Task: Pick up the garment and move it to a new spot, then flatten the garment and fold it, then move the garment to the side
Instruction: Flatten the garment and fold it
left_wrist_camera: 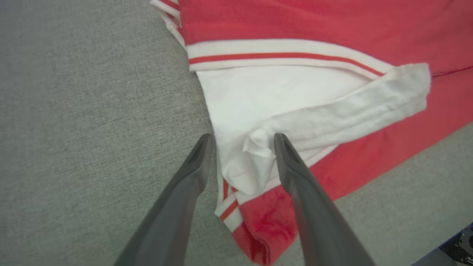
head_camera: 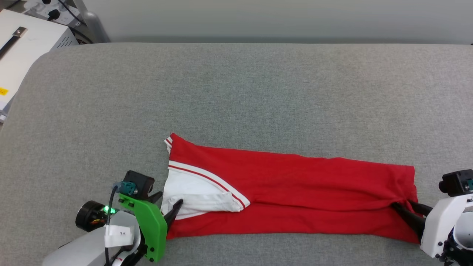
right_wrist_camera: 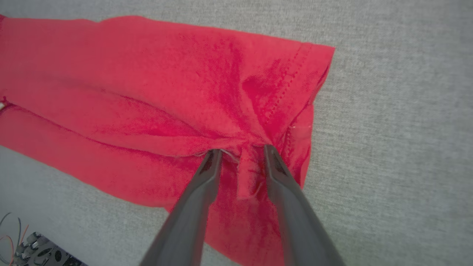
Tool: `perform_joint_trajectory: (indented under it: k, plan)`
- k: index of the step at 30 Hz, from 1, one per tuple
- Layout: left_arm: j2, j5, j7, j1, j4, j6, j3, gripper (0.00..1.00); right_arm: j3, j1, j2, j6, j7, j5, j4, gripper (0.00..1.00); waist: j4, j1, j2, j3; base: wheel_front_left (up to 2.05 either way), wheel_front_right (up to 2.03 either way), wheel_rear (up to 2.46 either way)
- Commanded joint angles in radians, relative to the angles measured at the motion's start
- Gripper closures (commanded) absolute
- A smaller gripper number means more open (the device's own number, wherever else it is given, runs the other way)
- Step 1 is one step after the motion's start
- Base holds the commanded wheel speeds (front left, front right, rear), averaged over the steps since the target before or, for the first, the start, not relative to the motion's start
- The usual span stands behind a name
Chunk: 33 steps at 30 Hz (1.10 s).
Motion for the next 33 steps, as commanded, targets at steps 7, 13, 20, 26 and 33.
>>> perform_joint_trajectory:
  k: [7, 13, 20, 26, 33]
  plan:
    - [0.002, 0.049, -0.217, 0.059, -0.030, 0.138, 0.090, 0.00, -0.112, 0.036, -0.054, -0.001, 0.056, 0.181, -0.131, 0.00, 0.002, 0.0001, 0.0000, -0.040, 0.00, 0.00, 0.00]
    - [-0.010, 0.104, -0.292, 0.101, -0.090, 0.267, 0.194, 0.00, -0.207, 0.048, -0.116, -0.001, 0.123, 0.251, -0.127, 0.00, 0.023, 0.0001, 0.0000, -0.033, 0.00, 0.00, 0.00]
    - [-0.088, 0.288, -0.297, 0.201, -0.167, 0.348, 0.414, 0.00, -0.216, 0.038, -0.118, -0.001, 0.220, 0.252, -0.056, 0.00, 0.062, 0.0001, 0.0000, 0.003, 0.00, 0.00, 0.00]
    - [-0.199, 0.448, -0.297, 0.314, -0.176, 0.322, 0.577, 0.00, -0.176, 0.010, -0.060, -0.001, 0.255, 0.221, 0.005, 0.00, 0.093, 0.0001, 0.0000, 0.034, 0.00, 0.00, 0.00]
    - [-0.327, 0.600, -0.297, 0.388, -0.166, 0.224, 0.726, 0.00, -0.112, -0.008, 0.014, -0.001, 0.279, 0.229, 0.054, 0.00, 0.118, 0.0001, 0.0000, 0.053, 0.00, 0.00, 0.00]
